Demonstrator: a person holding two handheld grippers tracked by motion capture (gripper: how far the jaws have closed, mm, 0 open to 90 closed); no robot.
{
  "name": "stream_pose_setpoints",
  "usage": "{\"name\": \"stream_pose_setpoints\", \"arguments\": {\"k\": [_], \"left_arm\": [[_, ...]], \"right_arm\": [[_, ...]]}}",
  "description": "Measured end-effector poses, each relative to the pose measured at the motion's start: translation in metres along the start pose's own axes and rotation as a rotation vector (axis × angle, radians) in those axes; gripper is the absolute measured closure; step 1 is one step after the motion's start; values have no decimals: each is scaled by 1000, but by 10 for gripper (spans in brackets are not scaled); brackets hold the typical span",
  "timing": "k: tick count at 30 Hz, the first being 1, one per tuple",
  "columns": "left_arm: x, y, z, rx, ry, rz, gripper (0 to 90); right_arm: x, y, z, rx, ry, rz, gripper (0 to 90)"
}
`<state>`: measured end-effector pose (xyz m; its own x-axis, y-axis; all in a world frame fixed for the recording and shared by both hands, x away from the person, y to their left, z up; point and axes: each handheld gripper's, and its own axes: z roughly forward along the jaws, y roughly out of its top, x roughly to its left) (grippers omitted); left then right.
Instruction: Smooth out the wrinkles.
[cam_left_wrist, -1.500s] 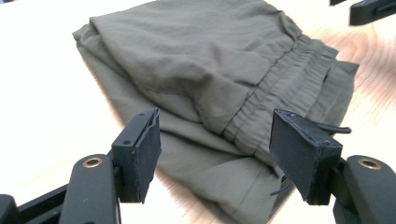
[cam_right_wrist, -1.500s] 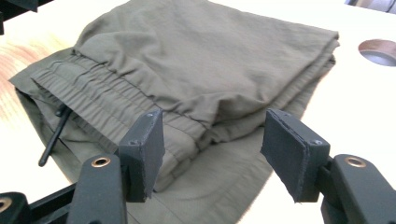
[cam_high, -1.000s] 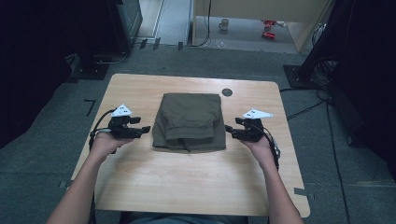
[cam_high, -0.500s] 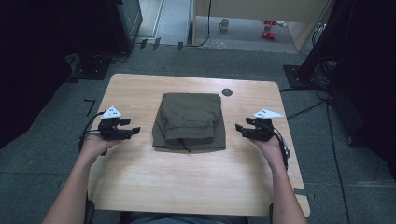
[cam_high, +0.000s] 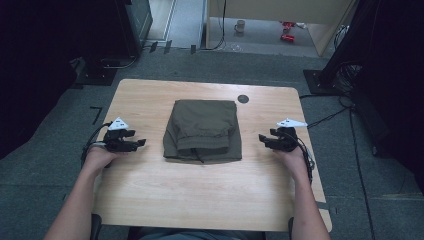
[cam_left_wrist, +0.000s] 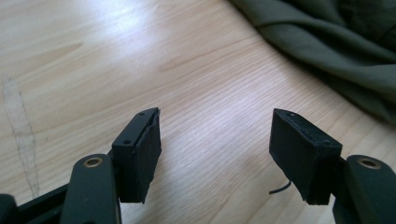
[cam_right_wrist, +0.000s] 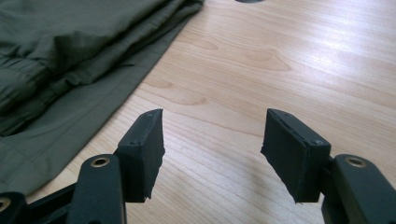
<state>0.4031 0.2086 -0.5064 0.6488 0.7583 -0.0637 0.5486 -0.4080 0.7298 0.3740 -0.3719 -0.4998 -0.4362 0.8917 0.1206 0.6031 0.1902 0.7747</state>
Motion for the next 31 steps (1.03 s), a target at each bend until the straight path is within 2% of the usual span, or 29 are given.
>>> {"name": "stream_pose_setpoints", "arguments": {"k": [3, 7, 10, 13, 17, 20, 26, 31], "left_arm": [[4, -3, 2, 12, 4, -10, 341], [6, -5, 3, -3, 16, -4, 341], [6, -7, 4, -13, 29, 22, 339], [5, -9, 4, -29, 39, 36, 328], [5, -9, 5, -24, 46, 34, 303], [6, -9, 5, -22, 51, 31, 285], [5, -9, 5, -17, 63, 23, 259], [3, -8, 6, -14, 85, 4, 234]], "right_arm": [[-5, -3, 1, 3, -16, 11, 369], [-11, -10, 7, 30, -39, -1, 359], [-13, -14, 12, 55, -65, -23, 359], [-13, -15, 14, 44, -71, -43, 354], [-12, -15, 16, 37, -89, -54, 289], [-13, -15, 17, 43, -96, -33, 251], [-12, -15, 18, 52, -101, -29, 185], [-10, -15, 19, 63, -132, -3, 123]]}}
